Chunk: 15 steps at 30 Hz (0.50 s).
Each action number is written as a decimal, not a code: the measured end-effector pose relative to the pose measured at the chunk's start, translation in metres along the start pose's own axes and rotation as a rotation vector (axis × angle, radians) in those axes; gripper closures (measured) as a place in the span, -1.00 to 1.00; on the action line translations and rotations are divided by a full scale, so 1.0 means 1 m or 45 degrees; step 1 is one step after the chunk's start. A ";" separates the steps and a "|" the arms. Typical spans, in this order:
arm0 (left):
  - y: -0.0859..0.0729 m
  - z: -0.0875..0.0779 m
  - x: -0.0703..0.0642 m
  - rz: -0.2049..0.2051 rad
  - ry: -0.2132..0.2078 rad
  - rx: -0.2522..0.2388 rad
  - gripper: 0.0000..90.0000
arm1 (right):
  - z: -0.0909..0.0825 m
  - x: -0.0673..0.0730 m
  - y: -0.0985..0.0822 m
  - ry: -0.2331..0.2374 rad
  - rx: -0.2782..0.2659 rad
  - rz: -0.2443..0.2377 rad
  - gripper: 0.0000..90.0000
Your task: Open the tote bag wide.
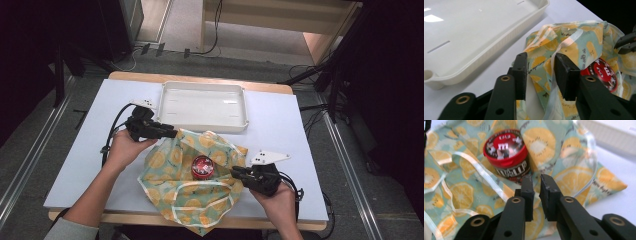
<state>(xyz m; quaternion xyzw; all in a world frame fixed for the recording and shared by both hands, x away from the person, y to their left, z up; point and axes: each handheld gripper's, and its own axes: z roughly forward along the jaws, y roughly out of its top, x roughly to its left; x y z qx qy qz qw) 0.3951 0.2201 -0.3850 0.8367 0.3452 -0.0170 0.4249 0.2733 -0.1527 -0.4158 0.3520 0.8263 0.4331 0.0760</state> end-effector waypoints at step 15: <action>-0.004 -0.022 -0.003 -0.016 0.013 -0.007 -0.14 | -0.003 -0.008 0.029 -0.030 -0.026 -0.048 0.58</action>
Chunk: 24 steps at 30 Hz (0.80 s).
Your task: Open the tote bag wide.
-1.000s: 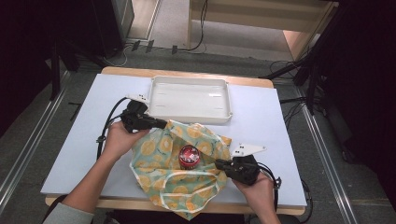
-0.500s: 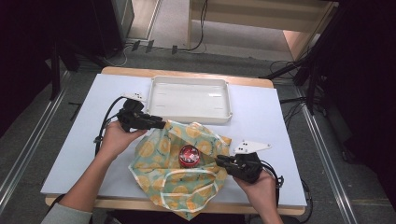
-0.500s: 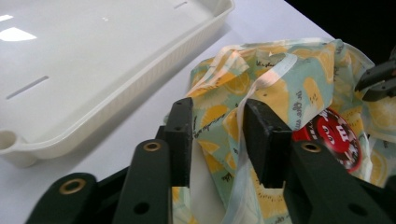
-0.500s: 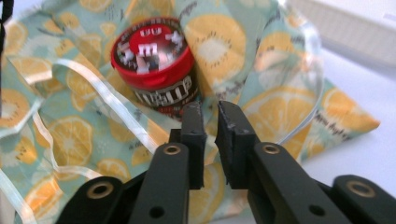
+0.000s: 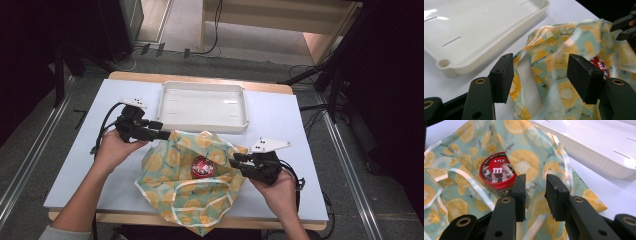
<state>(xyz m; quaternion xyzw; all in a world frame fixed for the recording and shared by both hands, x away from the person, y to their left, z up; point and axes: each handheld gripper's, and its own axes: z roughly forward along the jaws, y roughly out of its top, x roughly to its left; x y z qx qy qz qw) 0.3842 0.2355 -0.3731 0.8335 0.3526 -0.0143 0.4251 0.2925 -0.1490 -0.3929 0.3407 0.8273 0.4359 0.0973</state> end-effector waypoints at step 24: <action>-0.016 -0.007 -0.054 0.109 0.024 0.011 -0.31 | 0.001 -0.011 0.005 -0.025 0.000 0.035 0.10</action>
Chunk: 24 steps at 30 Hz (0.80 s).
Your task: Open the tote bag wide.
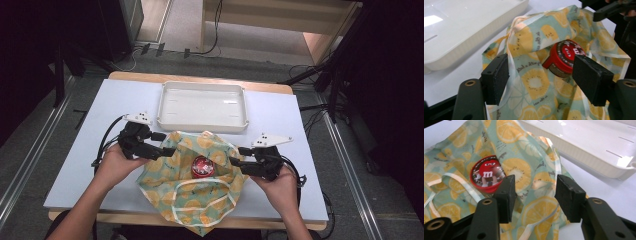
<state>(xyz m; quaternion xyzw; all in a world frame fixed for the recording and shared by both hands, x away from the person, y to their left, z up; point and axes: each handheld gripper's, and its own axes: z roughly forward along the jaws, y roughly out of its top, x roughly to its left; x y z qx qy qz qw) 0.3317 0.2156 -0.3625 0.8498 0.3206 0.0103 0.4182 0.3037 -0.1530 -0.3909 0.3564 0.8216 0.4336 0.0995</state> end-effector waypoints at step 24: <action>-0.017 -0.042 -0.023 -0.032 0.013 -0.060 -0.19 | 0.020 -0.010 -0.002 0.021 0.012 -0.018 0.19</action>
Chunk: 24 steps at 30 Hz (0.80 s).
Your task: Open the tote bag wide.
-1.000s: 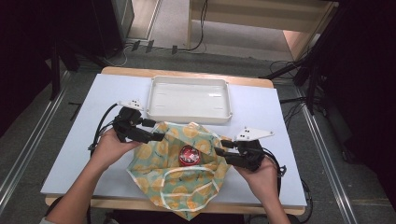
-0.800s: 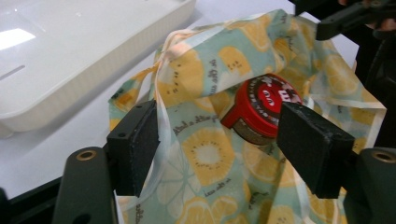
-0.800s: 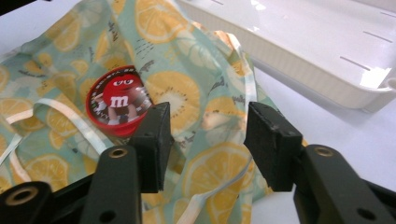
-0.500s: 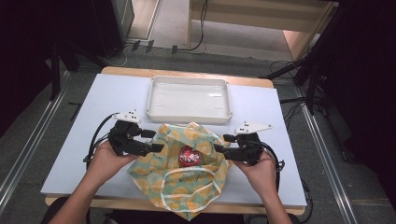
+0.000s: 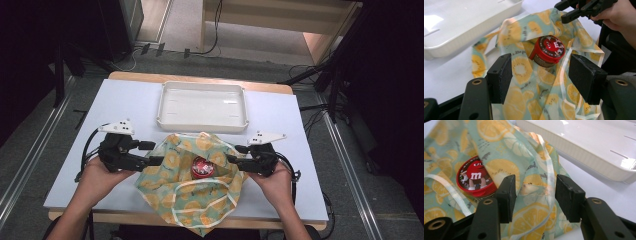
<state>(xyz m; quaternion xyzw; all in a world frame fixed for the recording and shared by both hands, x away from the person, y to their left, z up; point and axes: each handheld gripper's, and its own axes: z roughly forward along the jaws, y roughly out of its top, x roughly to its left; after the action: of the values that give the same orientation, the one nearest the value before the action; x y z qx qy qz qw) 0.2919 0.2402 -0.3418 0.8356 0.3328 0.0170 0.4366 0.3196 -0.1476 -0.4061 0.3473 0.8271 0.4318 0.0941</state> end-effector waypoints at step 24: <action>-0.017 0.074 0.015 -0.066 -0.027 0.134 -0.12 | -0.006 -0.030 0.001 -0.015 0.000 0.081 0.98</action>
<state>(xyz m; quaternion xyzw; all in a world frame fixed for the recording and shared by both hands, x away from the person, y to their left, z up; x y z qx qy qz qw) 0.3182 0.2026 -0.4047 0.8487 0.3500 -0.0207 0.3960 0.3391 -0.1709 -0.4057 0.3761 0.8149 0.4327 0.0853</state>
